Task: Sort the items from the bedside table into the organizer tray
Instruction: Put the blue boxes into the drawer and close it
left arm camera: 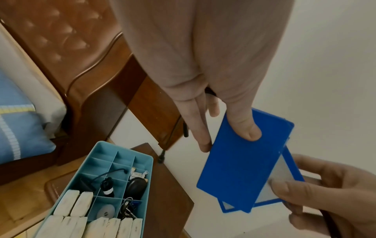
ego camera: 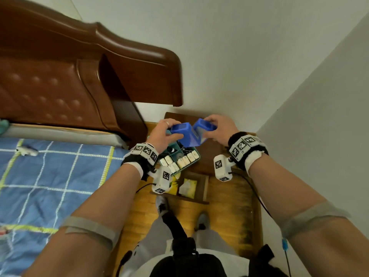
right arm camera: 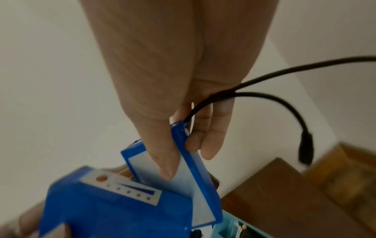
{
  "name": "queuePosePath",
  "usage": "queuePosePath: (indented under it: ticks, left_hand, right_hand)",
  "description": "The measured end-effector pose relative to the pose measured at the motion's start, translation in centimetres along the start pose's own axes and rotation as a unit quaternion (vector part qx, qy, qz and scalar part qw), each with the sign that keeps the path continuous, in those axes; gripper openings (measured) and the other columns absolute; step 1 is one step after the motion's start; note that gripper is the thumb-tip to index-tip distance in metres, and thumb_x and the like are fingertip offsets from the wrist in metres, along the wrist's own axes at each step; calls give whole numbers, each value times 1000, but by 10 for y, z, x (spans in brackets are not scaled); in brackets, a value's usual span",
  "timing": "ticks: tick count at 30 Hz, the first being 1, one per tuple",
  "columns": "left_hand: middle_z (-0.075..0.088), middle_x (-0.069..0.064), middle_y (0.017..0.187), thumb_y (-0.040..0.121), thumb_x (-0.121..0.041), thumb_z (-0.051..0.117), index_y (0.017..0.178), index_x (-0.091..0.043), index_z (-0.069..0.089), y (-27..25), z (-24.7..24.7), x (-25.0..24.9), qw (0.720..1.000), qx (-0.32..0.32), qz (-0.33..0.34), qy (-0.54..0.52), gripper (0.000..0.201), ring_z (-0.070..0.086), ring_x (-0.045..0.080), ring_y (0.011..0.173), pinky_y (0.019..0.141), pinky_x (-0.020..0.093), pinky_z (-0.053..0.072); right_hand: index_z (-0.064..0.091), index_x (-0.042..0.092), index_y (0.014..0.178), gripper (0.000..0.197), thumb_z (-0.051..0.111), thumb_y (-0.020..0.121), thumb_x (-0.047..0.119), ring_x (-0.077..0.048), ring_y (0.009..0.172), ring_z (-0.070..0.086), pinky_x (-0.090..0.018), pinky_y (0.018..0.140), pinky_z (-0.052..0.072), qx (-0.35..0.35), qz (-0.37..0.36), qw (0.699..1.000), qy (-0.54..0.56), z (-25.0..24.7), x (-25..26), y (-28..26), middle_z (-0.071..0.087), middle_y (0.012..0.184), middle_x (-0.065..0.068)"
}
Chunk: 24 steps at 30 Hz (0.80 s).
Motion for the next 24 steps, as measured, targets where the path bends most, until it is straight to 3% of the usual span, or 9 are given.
queuePosePath:
  ticks: [3, 7, 10, 12, 14, 17, 19, 21, 24]
  left_hand:
    - [41, 0, 140, 83, -5, 74, 118, -19, 60, -5, 3, -8, 999, 25, 33, 34, 39, 54, 14, 118, 102, 29, 48]
    - [41, -3, 140, 85, -5, 72, 121, -12, 61, -6, -7, -11, 997, 40, 50, 50, 39, 53, 10, 118, 100, 23, 46]
    - [50, 3, 125, 89, -7, 68, 114, -24, 58, -7, -28, -1, 997, 17, 15, -69, 31, 60, 15, 107, 98, 33, 51]
    - [55, 7, 118, 94, -8, 62, 118, -19, 56, -6, -44, 7, 973, -1, -45, -225, 28, 64, 21, 100, 94, 43, 54]
    - [55, 13, 124, 97, -10, 58, 126, -15, 53, 1, -55, 15, 945, -26, -75, -318, 30, 64, 27, 104, 92, 49, 54]
    - [56, 12, 133, 102, -10, 48, 129, -19, 53, 16, -67, 16, 936, -70, -105, -329, 29, 61, 31, 113, 94, 54, 52]
    - [59, 16, 132, 103, -10, 44, 129, -16, 53, 25, -70, 19, 934, -81, -128, -322, 28, 63, 32, 108, 98, 53, 50]
    - [62, 20, 125, 99, -18, 55, 121, -15, 55, 26, -72, 22, 920, -58, -163, -351, 22, 66, 31, 93, 95, 51, 51]
    - [63, 13, 118, 76, -31, 83, 122, -21, 46, 27, -74, 35, 924, 2, -198, -326, 59, 69, 30, 92, 86, 48, 57]
  right_hand:
    - [66, 26, 114, 39, 80, 78, 31, -14, 96, 65, -39, 92, 53, 36, -58, 996, -51, 3, 15, -5, 70, 106, 6]
    - [63, 26, 119, 39, 76, 82, 29, -14, 97, 62, -36, 91, 50, 44, -93, 993, -56, 7, 33, -6, 67, 107, 8]
    - [60, 19, 126, 43, 74, 86, 26, -18, 92, 66, -35, 82, 55, 60, -74, 995, 5, 6, 44, 1, 67, 107, 3]
    - [55, 15, 131, 48, 73, 88, 26, -13, 77, 67, -31, 69, 57, 74, -46, 995, 53, 6, 52, 7, 67, 109, -3]
    - [51, 19, 131, 47, 71, 89, 28, -4, 59, 63, -26, 61, 56, 75, -30, 994, 71, 10, 64, 12, 67, 104, -3]
    - [55, 15, 124, 38, 70, 91, 24, -4, 51, 59, -22, 56, 54, 70, -18, 995, 71, 25, 82, 21, 67, 89, -4]
    - [59, 13, 118, 30, 70, 91, 22, -2, 49, 58, -19, 53, 52, 73, -10, 996, 60, 38, 91, 27, 66, 82, -1]
    - [59, 17, 115, 26, 70, 91, 21, -2, 52, 60, -18, 53, 52, 66, 2, 996, 66, 48, 96, 31, 67, 83, -1]
    - [59, 19, 123, 35, 71, 90, 25, -5, 57, 63, -18, 56, 53, 52, 13, 996, 74, 57, 99, 36, 70, 92, -5]
Point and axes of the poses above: each hand's wrist, its own y-axis towards the middle knuckle, its own z-axis out of the palm, x = y × z, the point moved 3 cm from there along y, towards the middle knuckle
